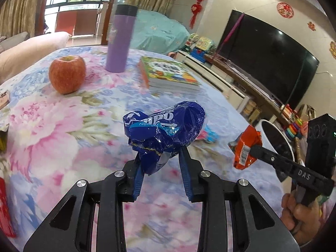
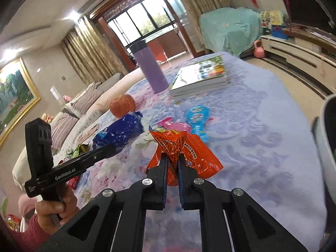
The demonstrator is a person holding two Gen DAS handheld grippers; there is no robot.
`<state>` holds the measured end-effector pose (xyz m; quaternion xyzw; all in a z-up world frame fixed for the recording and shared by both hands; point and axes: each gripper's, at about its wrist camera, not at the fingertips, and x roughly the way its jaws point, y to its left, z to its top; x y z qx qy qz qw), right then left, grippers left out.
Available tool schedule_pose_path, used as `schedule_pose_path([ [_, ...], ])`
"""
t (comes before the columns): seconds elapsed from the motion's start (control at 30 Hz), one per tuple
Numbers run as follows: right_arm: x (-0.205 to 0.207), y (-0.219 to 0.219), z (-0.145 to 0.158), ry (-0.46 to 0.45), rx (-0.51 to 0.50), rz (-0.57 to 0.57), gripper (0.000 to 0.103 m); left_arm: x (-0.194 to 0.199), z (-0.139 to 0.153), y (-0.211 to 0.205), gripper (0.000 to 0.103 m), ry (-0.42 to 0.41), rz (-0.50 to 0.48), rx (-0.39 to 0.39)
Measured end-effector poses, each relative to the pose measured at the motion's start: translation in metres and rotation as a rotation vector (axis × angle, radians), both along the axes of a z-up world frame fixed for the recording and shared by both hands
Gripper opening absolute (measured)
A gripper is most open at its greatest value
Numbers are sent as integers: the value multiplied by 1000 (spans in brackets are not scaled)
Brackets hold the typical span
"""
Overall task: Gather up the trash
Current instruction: 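Carry the blue wrapper and orange bag over the white bin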
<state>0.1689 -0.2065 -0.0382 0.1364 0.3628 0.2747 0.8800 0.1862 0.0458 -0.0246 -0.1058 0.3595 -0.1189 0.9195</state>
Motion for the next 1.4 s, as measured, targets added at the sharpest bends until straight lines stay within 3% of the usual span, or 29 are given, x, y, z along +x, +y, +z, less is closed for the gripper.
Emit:
schedule_pose_path([
  [0.67, -41, -106, 0, 11, 34, -217, 8, -24, 3, -114, 30, 5, -214, 5],
  [1.4, -59, -195, 9, -29, 54, -380, 8, -25, 20, -207, 30, -20, -368, 57],
])
